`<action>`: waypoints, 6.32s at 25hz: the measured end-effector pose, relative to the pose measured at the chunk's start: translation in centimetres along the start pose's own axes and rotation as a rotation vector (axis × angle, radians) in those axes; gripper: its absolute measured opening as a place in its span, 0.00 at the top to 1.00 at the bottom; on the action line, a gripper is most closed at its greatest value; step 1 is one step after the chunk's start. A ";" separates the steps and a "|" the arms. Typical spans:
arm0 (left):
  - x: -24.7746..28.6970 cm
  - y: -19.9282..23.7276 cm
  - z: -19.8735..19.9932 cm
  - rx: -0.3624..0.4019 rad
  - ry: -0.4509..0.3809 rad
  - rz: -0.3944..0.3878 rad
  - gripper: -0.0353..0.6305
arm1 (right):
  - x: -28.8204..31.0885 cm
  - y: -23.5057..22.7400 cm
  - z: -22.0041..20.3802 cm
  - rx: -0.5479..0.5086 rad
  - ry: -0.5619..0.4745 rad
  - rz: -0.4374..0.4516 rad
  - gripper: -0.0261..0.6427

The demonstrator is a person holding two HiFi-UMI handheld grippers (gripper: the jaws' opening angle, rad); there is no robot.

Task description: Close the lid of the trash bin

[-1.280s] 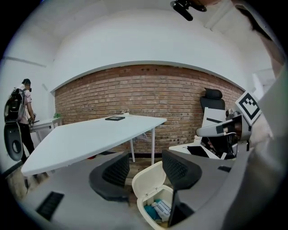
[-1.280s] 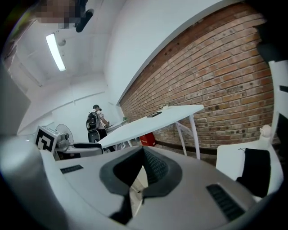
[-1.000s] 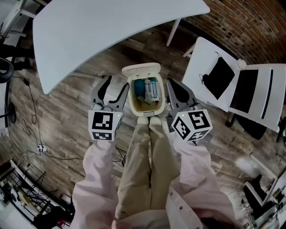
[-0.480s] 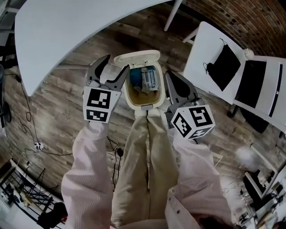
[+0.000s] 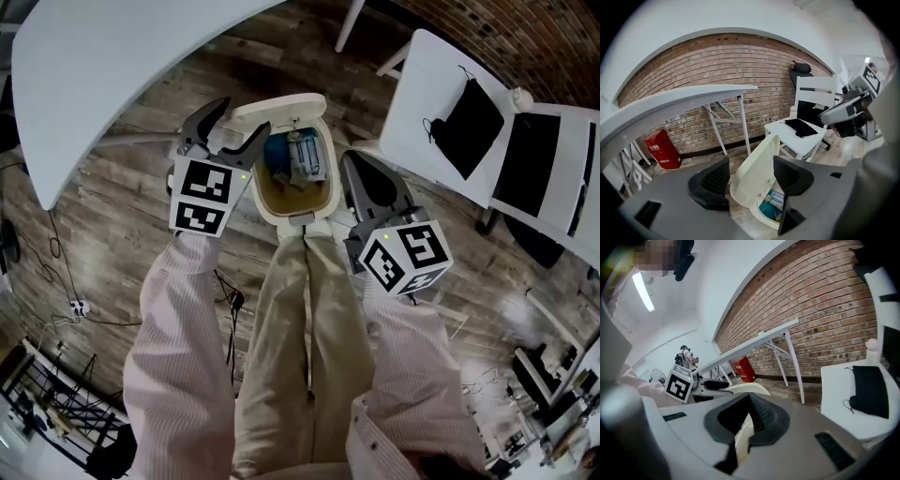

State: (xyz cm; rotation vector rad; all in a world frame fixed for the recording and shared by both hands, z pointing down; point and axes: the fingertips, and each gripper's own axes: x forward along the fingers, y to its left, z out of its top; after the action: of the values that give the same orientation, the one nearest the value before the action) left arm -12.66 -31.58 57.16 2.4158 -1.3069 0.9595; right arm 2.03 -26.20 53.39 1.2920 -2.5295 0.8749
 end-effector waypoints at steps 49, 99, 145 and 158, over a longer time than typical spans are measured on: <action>-3.7 -9.4 -5.8 -0.029 0.050 -0.108 0.57 | -5.2 1.0 -4.0 0.034 0.001 -0.009 0.96; -0.1 -15.8 -20.5 -0.430 0.215 -0.087 0.96 | -4.9 -1.7 -13.7 0.082 0.078 -0.032 0.96; 2.1 -17.2 -22.9 -0.362 0.429 -0.116 0.96 | -3.9 -3.7 -13.8 0.117 0.073 -0.079 0.96; -3.2 -15.5 -12.3 -0.451 0.133 -0.050 0.96 | -5.8 -2.1 -7.8 0.095 0.062 -0.118 0.96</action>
State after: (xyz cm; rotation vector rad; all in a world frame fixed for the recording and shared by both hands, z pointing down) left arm -6.74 -14.61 66.03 1.9980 -1.2503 0.7053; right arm 6.38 -18.77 58.31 1.4026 -2.3639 1.0032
